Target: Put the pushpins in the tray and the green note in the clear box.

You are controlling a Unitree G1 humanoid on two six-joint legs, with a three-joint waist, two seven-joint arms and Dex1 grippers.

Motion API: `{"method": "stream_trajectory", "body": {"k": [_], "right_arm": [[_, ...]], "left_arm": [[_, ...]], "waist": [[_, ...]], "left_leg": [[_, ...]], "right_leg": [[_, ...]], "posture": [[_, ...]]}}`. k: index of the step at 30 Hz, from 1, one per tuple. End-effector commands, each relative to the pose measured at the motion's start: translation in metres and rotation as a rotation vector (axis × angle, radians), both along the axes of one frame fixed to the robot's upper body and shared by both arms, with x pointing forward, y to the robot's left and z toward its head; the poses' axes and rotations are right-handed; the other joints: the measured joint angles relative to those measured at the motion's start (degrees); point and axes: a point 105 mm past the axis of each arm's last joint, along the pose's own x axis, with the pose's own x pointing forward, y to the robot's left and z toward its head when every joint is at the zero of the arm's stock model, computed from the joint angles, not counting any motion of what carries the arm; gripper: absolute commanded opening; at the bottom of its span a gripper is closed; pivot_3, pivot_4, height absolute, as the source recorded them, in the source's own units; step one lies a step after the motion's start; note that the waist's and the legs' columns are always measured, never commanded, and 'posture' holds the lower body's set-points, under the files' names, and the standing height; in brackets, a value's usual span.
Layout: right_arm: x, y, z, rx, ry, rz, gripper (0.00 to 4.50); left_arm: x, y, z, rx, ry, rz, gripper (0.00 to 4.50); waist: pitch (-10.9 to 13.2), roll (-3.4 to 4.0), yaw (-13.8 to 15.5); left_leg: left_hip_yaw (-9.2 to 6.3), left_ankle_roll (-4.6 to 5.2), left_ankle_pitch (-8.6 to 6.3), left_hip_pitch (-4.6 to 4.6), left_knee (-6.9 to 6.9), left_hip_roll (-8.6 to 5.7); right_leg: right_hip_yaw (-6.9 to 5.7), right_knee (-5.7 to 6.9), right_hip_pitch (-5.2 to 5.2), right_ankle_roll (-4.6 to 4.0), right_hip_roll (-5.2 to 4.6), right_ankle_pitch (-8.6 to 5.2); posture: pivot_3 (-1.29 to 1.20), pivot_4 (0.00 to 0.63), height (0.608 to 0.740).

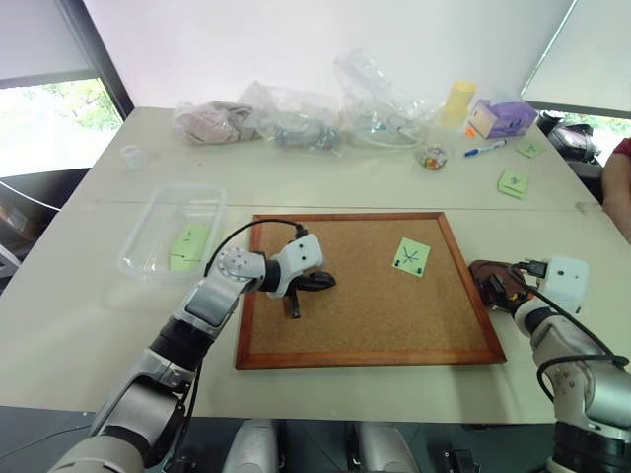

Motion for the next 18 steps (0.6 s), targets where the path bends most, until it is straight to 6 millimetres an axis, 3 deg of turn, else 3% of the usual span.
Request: {"method": "stream_trajectory", "body": {"k": [1, 7, 13, 18], "right_arm": [[-0.001, 0.006, 0.047, -0.144, -0.183, 0.041, 4.46], [0.001, 0.016, 0.048, -0.149, -0.208, 0.097, 4.46], [0.002, 0.088, 0.023, -0.06, -0.136, 0.466, 4.46], [0.007, 0.099, 0.012, -0.081, -0.121, 0.512, 4.46]], "left_arm": [[-0.003, -0.002, -0.006, 0.014, 0.008, -0.004, 0.0], [-0.004, -0.002, -0.007, 0.017, 0.009, -0.008, 0.0], [-0.005, 0.003, -0.007, 0.024, 0.013, -0.011, 0.0], [-0.003, 0.005, -0.006, 0.026, 0.013, -0.007, 0.0]], "waist": [[0.0, 0.0, 0.0], [0.0, -0.01, 0.0], [0.0, -0.01, -0.2], [0.0, -0.01, -0.1]], "left_leg": [[-0.01, 0.0, 0.0, 0.0, 0.0, 0.0], [-0.01, 0.0, 0.0, 0.0, 0.0, -0.01], [-0.02, 0.0, 0.0, 0.01, -0.01, 0.02], [-0.01, 0.01, 0.0, -0.01, 0.0, 0.02]], "right_leg": [[0.0, 0.0, 0.0, 0.0, 0.0, 0.0], [0.0, -0.02, 0.0, 0.01, 0.01, 0.0], [0.0, -0.01, 0.0, 0.0, 0.03, -0.01], [0.0, -0.04, -0.01, -0.01, 0.03, -0.01]], "posture": [[0.0, 0.15, 0.737], [0.0, 0.15, 0.737], [0.0, 0.15, 0.737], [0.0, 0.15, 0.737]]}}
